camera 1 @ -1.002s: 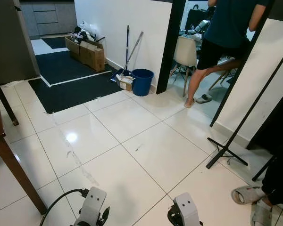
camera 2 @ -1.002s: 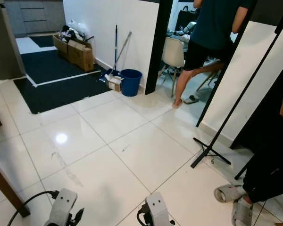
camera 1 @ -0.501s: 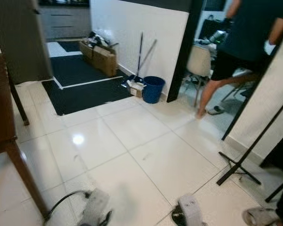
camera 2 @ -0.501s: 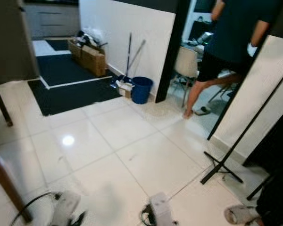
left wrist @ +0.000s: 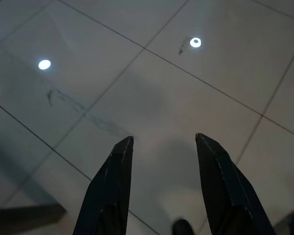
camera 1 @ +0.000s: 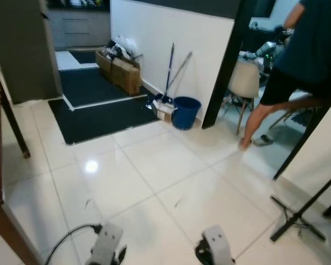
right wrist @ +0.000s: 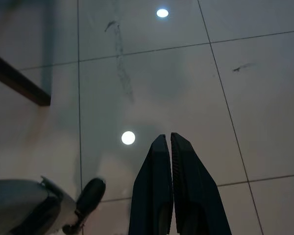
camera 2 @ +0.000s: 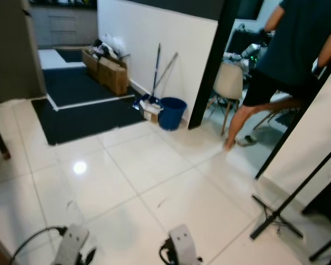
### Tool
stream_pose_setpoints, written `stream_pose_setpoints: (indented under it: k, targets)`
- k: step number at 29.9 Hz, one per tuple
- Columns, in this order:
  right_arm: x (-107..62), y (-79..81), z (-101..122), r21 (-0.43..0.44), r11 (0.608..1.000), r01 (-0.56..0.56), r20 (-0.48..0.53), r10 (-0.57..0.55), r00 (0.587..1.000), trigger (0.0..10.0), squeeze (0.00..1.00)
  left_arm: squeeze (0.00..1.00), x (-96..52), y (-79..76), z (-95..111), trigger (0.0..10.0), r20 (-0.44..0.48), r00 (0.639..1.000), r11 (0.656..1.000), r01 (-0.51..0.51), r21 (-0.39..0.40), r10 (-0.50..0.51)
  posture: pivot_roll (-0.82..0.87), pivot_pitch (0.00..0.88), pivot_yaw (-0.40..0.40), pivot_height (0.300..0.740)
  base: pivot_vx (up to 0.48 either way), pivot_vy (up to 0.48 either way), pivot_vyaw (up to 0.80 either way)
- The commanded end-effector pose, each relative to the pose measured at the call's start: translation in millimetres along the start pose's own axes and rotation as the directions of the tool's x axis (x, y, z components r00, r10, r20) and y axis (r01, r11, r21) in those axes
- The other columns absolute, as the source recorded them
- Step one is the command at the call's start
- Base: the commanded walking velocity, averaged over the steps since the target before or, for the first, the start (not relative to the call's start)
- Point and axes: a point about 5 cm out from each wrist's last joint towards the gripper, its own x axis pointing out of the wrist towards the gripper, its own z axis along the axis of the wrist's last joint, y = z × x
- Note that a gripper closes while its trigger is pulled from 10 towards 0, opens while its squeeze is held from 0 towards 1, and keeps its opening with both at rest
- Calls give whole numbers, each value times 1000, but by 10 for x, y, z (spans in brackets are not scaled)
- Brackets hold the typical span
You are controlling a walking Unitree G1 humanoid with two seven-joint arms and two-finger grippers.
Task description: Setting the table
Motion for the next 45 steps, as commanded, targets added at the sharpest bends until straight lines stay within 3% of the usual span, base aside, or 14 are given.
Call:
stream_pose_setpoints:
  k: [1,45]
  targets:
    - [-51,-86,-60,7,1000,28,-24,-28,999,10000,0,0,14,-82,-4,10000,-1,1000,1000,25,-7,-25,40,8,5,740,480,0,0]
    - [-42,-95,-44,14,999,30,-23,-30,999,10000,0,0,30,-105,26,10000,8,999,999,53,9,-53,32,19,10,740,472,0,0]
